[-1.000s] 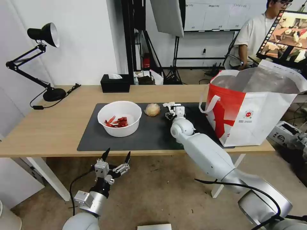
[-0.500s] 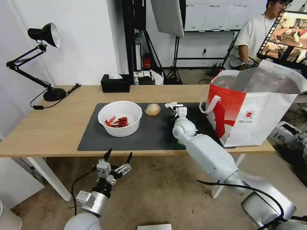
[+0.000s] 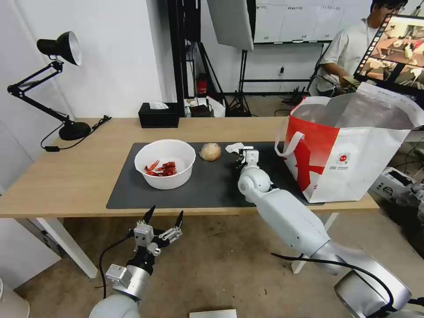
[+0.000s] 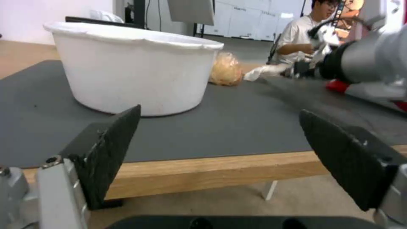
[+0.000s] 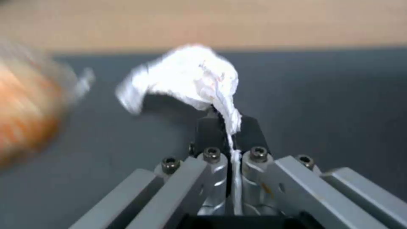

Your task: Pick up the trash from the table and place it into the takeout bag.

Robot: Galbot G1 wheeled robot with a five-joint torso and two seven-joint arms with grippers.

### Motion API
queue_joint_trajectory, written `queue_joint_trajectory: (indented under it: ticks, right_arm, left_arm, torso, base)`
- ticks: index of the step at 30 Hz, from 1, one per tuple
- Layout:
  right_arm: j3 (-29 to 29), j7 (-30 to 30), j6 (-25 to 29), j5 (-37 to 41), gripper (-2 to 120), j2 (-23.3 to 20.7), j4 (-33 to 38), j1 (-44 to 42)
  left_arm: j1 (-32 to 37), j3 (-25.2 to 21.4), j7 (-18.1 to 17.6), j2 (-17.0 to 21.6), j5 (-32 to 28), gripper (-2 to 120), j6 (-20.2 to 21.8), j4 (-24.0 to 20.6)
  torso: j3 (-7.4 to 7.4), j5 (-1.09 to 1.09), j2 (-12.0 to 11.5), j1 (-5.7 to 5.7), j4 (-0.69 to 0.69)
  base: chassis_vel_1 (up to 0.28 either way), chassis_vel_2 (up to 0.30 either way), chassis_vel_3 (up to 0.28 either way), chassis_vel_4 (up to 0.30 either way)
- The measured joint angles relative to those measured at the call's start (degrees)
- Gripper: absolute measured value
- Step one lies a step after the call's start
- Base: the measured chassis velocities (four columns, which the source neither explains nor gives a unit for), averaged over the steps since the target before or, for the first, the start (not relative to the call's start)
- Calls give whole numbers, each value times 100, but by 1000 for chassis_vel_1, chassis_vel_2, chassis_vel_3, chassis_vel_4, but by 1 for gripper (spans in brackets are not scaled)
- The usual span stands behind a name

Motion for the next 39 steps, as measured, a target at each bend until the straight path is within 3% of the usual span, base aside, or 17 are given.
queue_joint_trajectory:
  ticks: [8, 15, 23, 28, 34, 39]
  right_arm:
    - [119, -54, 416, -123, 0, -324, 802, -213]
    - [387, -958, 1727, -517, 0, -740, 1721, -647]
    - [834, -1079, 2232, -744, 0, -1010, 2436, -722]
    - [1102, -807, 2229, -898, 0, -1155, 2671, -688]
    - [1593, 440, 1543, -1961, 0, -1347, 2759, -641]
    - [1805, 910, 1052, -1727, 0, -1561, 2880, -647]
  left_arm:
    - [13, -25, -10, 0, 4, 100, 0, -36]
    - [-33, 31, -30, -43, 4, 100, 0, -9]
    - [-11, 21, -37, -54, 19, 100, 0, -8]
    - [-13, 6, -39, -53, 18, 100, 0, -11]
    - [-14, 10, -45, -52, 18, 100, 0, -11]
    - [-15, 14, -56, -45, 15, 100, 0, -12]
  torso:
    - [-1, 0, 0, 0, 0]
    - [-1, 0, 0, 0, 0]
    - [-2, 0, 0, 0, 1]
    - [-2, 0, 0, 0, 0]
    - [-2, 1, 0, 0, 0]
    - [-2, 0, 0, 0, 0]
  base:
    - [0, 0, 0, 0]
    - [0, 0, 0, 0]
    - [0, 0, 0, 0]
    - [0, 0, 0, 0]
    - [0, 0, 0, 0]
    - [0, 0, 0, 0]
